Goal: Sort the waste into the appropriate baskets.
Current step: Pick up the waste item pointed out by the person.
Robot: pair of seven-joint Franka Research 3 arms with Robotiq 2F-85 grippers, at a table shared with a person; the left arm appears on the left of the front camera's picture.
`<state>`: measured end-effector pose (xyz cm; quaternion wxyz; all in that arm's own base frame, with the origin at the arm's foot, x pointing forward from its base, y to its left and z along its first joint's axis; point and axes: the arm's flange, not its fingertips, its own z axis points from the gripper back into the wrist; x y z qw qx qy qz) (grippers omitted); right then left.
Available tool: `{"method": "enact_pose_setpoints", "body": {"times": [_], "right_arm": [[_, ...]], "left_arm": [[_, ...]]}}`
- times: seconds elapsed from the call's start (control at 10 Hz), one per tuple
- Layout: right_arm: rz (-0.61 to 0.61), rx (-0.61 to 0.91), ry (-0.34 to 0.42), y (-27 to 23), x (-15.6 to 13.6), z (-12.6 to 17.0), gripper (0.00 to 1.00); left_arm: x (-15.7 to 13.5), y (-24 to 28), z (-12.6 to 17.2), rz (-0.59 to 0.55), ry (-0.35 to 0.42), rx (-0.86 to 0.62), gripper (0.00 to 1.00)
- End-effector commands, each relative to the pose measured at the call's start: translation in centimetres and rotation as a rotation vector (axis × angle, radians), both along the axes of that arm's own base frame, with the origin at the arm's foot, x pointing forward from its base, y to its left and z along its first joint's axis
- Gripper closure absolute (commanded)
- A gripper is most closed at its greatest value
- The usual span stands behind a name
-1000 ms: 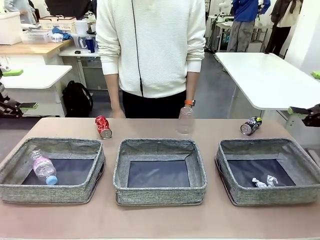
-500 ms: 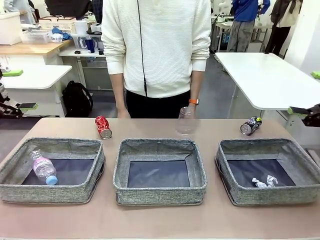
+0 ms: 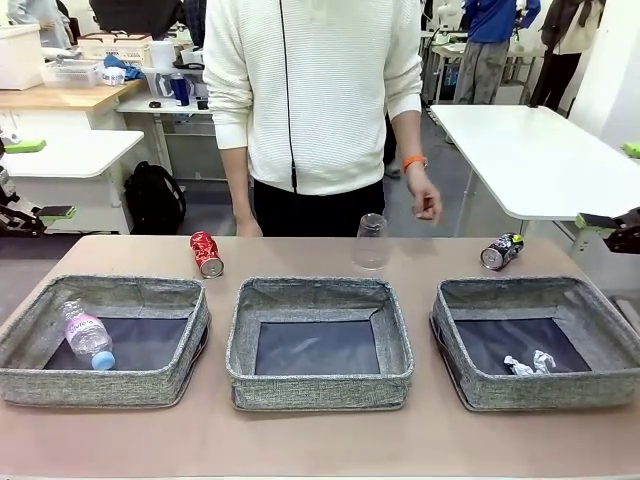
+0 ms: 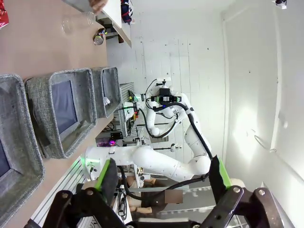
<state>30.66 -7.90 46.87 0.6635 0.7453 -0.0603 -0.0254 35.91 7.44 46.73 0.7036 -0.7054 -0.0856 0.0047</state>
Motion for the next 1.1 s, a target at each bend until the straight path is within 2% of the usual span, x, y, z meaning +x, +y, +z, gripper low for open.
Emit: {"method": "enact_pose_setpoints", "body": {"times": [0.0, 0.9, 1.0], "right_arm": [[-0.001, 0.017, 0.012, 0.0, 0.0, 0.6, 0.0], [0.0, 0.0, 0.0, 0.0, 0.0, 0.0, 0.0], [-0.161, -0.236, 0.06, 1.2, 1.6, 0.3, 0.0]], "left_arm": [[-0.1, 0.2, 0.1, -0.006, -0.019, -0.015, 0.0], [-0.1, 0.2, 0.1, -0.006, -0.019, -0.015, 0.0], [-0.1, 0.2, 0.1, -0.006, -0.019, -0.015, 0.0]]}}
